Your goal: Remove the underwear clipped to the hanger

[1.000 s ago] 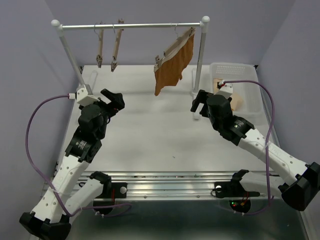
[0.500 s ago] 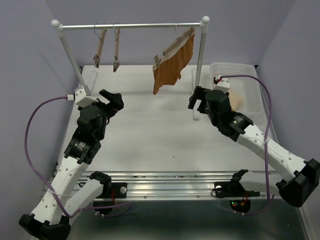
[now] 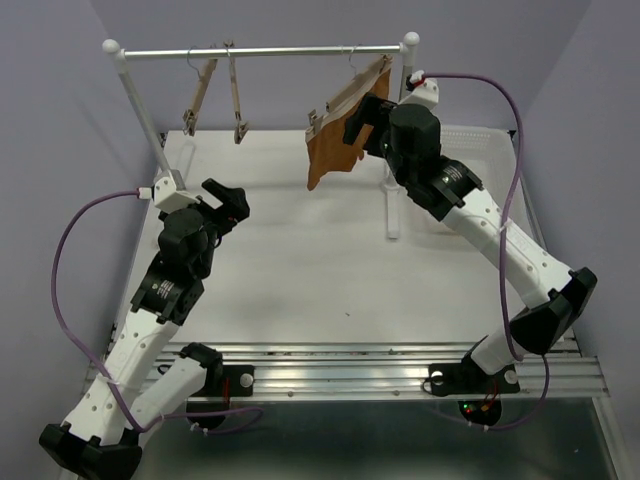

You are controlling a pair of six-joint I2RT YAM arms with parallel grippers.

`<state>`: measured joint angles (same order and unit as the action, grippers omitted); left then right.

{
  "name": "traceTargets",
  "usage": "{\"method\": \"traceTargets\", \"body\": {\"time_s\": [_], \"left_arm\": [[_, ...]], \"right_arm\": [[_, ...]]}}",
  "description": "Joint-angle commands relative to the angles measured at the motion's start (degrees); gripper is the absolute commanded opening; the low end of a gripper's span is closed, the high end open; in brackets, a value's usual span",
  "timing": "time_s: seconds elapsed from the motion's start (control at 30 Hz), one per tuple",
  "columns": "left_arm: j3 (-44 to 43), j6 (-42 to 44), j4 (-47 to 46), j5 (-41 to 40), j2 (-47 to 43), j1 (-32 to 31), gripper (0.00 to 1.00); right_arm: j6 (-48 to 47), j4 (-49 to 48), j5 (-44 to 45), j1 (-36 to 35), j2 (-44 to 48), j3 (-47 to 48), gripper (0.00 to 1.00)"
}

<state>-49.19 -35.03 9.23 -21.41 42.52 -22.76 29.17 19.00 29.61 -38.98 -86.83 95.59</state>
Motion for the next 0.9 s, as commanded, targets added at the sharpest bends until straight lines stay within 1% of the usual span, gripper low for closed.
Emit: {"method": "traceTargets", "body": {"time_s": [0.0,0.2,0.33,0.43,0.47,0.57,0.77,0.8,0.87], "left_arm": [[0.7,0.0,-1.1,-0.8,-1.3,0.1,0.99],[1.3,0.0,-1.3,-1.3,-2.7,0.1,0.99],[1.5,0.0,-1.2,-1.4,-3.2,0.1,0.99],[1.9,0.0,-1.6,-0.7,-3.4,0.0,0.99],[1.9,0.1,-1.6,-0.4,-3.5,0.0,0.99],[2.3,0.1,-1.9,0.0,-3.8,0.1,0.99],[2.7,0.1,-2.0,-0.3,-4.4,0.1,0.99],[2.9,0.0,-2.1,-0.2,-4.5,0.1,0.99],[3.3,0.3,-2.9,0.7,-4.6,0.0,0.99]], "right_arm": [[-1.8,-1.3,0.4,0.1,-5.4,10.7,1.00],[-1.2,-1.5,2.3,0.1,-15.5,21.4,1.00],[-0.1,-1.6,5.0,0.1,-19.9,27.2,1.00],[0.1,-2.4,7.7,0.1,-22.8,29.5,1.00],[-0.6,-3.3,10.4,0.1,-23.6,30.3,1.00],[-2.1,-3.9,14.0,0.1,-26.5,33.3,1.00],[-5.3,-7.7,16.7,0.1,-28.8,34.6,1.00],[-7.7,-8.7,17.1,0.1,-29.5,34.6,1.00],[-9.7,-9.3,18.1,0.1,-31.2,36.3,1.00]]}}
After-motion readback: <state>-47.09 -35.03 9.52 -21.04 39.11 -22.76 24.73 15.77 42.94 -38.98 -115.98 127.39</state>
